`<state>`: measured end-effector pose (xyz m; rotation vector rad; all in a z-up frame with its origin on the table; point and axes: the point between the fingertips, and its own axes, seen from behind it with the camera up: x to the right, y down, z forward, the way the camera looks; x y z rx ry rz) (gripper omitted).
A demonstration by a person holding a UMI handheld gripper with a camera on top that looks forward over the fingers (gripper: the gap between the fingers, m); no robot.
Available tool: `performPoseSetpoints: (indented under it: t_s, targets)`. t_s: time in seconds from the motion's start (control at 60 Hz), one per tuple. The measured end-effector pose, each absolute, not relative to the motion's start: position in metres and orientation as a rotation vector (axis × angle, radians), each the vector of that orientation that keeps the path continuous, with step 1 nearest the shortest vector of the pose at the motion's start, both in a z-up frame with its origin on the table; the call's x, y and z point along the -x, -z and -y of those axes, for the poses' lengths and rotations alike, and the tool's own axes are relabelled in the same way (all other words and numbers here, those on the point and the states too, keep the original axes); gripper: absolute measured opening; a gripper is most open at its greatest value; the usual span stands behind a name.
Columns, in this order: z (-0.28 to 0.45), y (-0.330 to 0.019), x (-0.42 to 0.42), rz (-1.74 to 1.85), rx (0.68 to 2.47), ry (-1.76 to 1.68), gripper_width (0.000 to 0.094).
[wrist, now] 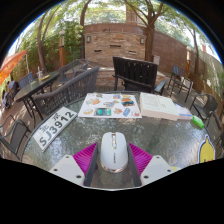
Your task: Arrange mouse
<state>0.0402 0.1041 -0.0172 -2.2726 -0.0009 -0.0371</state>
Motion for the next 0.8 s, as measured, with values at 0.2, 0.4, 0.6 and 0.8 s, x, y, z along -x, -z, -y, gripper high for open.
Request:
performPoseSetpoints:
  t_s: [0.2,0.4,0.6,0.8]
  targets:
    - [-0.104,0.016,-0.038,-0.02,2.26,0.003,0.0414]
    - [-0.103,-0.035,-0.033,-0.011,2.184,-0.068,0.0361]
    - [-0.087,-0.208,-0.086,-0.028,1.892,-0.143,0.0361]
    - [-0.043,-0.218,-0.269,-0.122,1.884,0.009,0.0358]
